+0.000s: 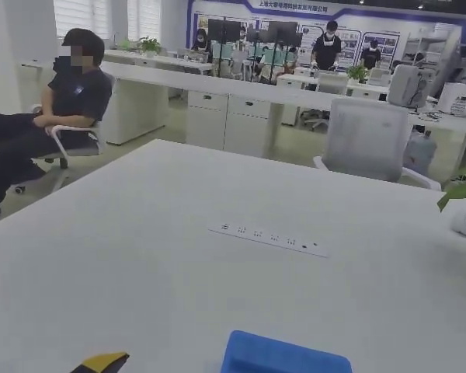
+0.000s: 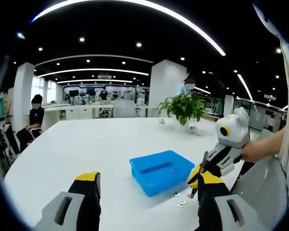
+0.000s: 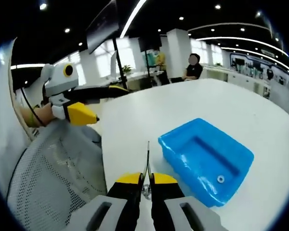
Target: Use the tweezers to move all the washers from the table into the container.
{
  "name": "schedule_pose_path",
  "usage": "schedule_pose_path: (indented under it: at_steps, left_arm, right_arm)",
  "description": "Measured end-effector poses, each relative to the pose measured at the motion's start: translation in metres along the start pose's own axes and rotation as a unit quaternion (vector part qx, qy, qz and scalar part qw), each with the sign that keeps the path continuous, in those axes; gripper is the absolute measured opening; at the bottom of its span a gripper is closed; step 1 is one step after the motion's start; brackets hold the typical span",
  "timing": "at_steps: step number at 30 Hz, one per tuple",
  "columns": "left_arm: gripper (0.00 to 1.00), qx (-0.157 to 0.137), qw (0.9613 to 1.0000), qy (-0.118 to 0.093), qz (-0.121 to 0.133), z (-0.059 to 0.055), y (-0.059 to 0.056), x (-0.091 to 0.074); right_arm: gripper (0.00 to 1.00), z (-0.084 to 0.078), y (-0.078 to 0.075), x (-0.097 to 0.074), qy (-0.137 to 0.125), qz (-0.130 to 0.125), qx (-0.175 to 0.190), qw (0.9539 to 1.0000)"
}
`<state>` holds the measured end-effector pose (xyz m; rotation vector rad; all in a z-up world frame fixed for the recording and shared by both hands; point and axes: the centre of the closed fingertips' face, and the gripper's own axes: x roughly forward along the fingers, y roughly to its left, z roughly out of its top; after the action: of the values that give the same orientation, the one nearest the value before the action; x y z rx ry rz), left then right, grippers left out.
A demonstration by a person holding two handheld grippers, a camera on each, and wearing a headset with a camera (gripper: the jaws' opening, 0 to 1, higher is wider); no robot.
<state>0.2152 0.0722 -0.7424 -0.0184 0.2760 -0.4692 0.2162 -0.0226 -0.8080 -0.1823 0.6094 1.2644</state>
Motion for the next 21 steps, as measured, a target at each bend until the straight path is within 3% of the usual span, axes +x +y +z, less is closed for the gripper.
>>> schedule_pose_path:
  at_steps: [5,14,21]
  left_arm:
    - [0.84,0.001,1.0,0.001,-0.001,-0.001,0.0,0.0]
    - [0.84,0.0,1.0,0.001,0.002,-0.001,0.001,0.0]
    - [0.84,0.001,1.0,0.001,0.001,-0.001,0.001,0.0]
  right_arm:
    - [0.03,0.015,-0.017,-0.015,-0.027,-0.016,0.026,0.9992]
    - [0.03,0.035,-0.034,-0.032,-0.06,-0.032,0.057,0.996]
    - [0.03,0.039,-0.041,-0.033,-0.063,-0.031,0.076,0.9946]
